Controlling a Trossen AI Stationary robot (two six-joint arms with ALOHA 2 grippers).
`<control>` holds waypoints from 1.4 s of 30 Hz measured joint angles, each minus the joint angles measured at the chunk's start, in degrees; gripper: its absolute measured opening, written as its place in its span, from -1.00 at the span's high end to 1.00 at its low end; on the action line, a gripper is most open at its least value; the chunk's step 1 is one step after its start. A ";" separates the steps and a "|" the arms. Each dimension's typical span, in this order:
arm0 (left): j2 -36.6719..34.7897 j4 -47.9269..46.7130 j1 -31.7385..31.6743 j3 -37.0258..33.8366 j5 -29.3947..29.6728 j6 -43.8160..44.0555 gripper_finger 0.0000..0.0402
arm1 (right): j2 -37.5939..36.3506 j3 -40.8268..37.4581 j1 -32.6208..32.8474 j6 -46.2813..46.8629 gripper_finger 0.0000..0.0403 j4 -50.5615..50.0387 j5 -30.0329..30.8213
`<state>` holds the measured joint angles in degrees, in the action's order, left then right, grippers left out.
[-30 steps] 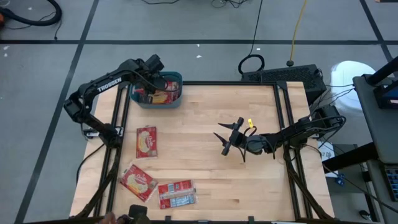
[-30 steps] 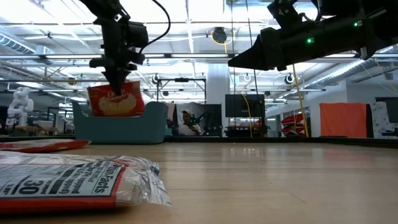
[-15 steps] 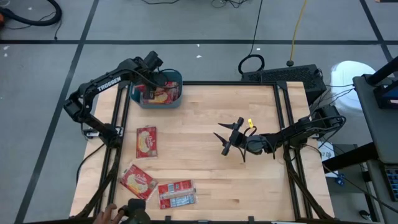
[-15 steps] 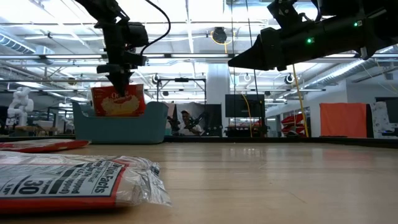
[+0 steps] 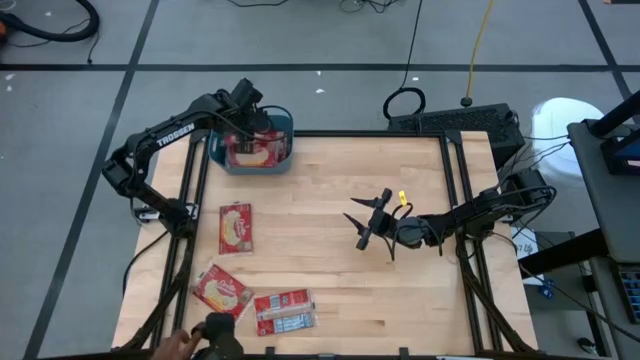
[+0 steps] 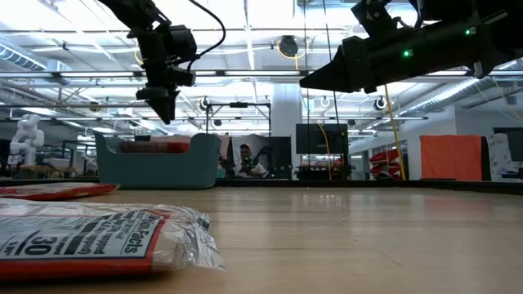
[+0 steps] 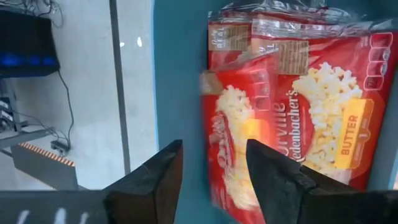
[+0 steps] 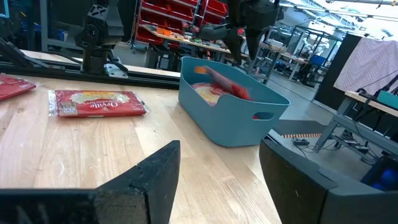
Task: Sort popcorn bags into baskets
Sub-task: Put the red popcorn bag into the blue bin
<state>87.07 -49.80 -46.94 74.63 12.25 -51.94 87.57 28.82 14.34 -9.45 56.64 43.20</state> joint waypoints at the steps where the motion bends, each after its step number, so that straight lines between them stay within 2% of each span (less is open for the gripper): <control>1: 0.00 0.02 0.02 -0.02 -0.02 0.59 0.14 | 0.00 0.00 -0.01 0.00 -0.06 0.00 0.00; 10: 0.00 -0.04 0.02 -0.04 -0.11 16.06 0.34 | 0.00 0.00 0.01 0.00 -0.06 -0.39 -0.01; 13: -0.04 0.66 0.37 -1.85 -0.12 17.00 0.39 | 0.00 0.00 -0.01 0.63 -0.06 -0.75 -0.02; 16: -0.04 3.31 0.96 -6.46 0.59 14.33 0.41 | 0.02 0.00 -0.01 1.27 -0.06 -2.10 0.00; 19: -0.02 9.24 2.07 -12.28 4.45 13.43 0.32 | 0.02 0.00 0.01 1.40 -0.06 -3.02 0.00; 25: -0.15 20.88 6.06 -19.58 21.61 12.89 -0.07 | 0.02 0.00 -0.08 1.46 -0.06 -2.99 -0.01; 28: -0.20 25.62 6.54 -21.62 21.59 10.94 -0.18 | 0.02 0.00 -0.10 1.44 -0.06 -2.91 0.00; 30: -0.17 27.47 6.43 -22.67 20.20 10.51 -0.17 | 0.02 0.00 -0.08 1.58 -0.06 -2.93 0.00; 32: -0.20 27.68 6.43 -23.09 19.78 10.59 -0.07 | 0.02 0.00 -0.10 2.00 -0.06 -2.93 0.00; 34: -0.20 26.89 6.43 -23.15 19.27 11.06 0.12 | 0.02 0.00 -0.10 2.12 -0.06 -2.94 0.00; 39: -0.20 25.74 6.81 -23.13 19.49 12.87 0.81 | 0.02 0.00 -0.10 2.12 -0.06 -2.93 0.00; 40: -0.20 25.34 7.09 -22.93 19.99 14.21 0.89 | 0.02 0.00 -0.10 2.12 -0.06 -2.91 0.00; 42: -0.80 24.73 8.01 -22.79 22.03 16.38 0.90 | 0.02 0.00 -0.10 2.00 -0.06 -2.92 0.00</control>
<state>86.27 -25.07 -38.93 51.84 34.28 -35.56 87.59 28.82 14.24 -7.45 53.72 43.20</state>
